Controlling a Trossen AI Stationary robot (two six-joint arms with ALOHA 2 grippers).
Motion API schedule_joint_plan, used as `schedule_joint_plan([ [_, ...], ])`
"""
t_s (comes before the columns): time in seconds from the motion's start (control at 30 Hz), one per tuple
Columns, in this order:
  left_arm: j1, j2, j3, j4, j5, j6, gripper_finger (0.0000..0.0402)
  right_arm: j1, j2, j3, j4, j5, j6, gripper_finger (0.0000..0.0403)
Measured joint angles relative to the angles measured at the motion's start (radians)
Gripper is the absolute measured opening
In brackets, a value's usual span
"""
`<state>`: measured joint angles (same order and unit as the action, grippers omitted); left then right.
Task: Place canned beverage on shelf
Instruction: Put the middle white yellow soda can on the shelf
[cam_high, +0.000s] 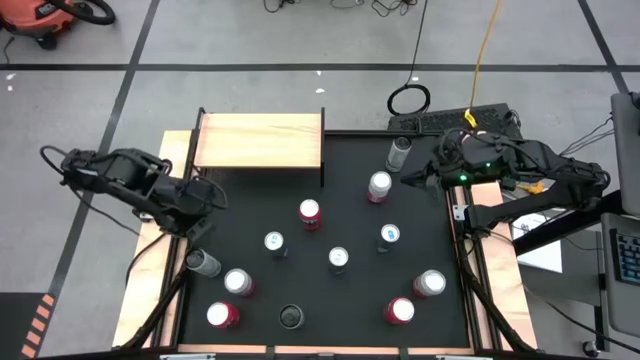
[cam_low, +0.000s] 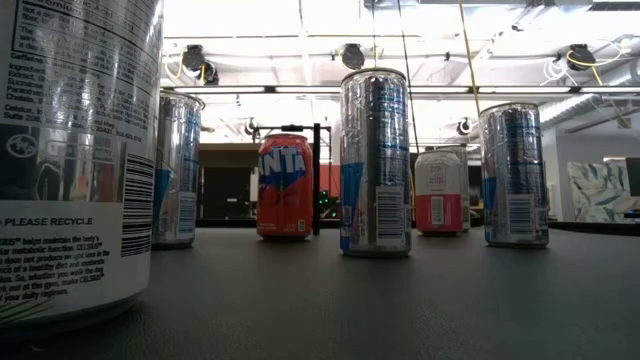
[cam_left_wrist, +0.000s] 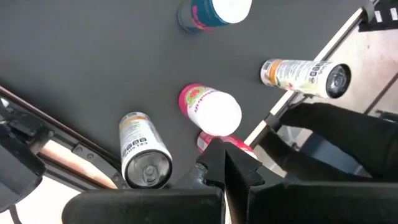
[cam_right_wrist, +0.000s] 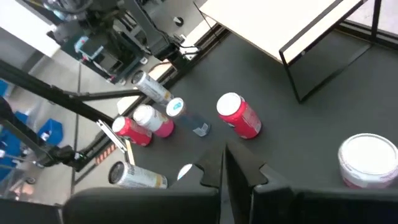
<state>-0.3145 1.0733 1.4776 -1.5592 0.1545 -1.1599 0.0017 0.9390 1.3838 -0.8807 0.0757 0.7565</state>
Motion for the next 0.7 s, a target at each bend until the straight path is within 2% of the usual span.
schedule_joint_plan([
  [0.27,-0.092,0.0,0.0,-0.011,-0.059,-0.101,0.0011,0.0,0.013,0.0,0.083,0.0,-0.001,0.0],
  [0.7,-0.184,0.0,-0.103,-0.012,-0.023,-0.307,0.014,0.021,0.067,0.0,0.095,-0.002,-0.034,0.0],
])
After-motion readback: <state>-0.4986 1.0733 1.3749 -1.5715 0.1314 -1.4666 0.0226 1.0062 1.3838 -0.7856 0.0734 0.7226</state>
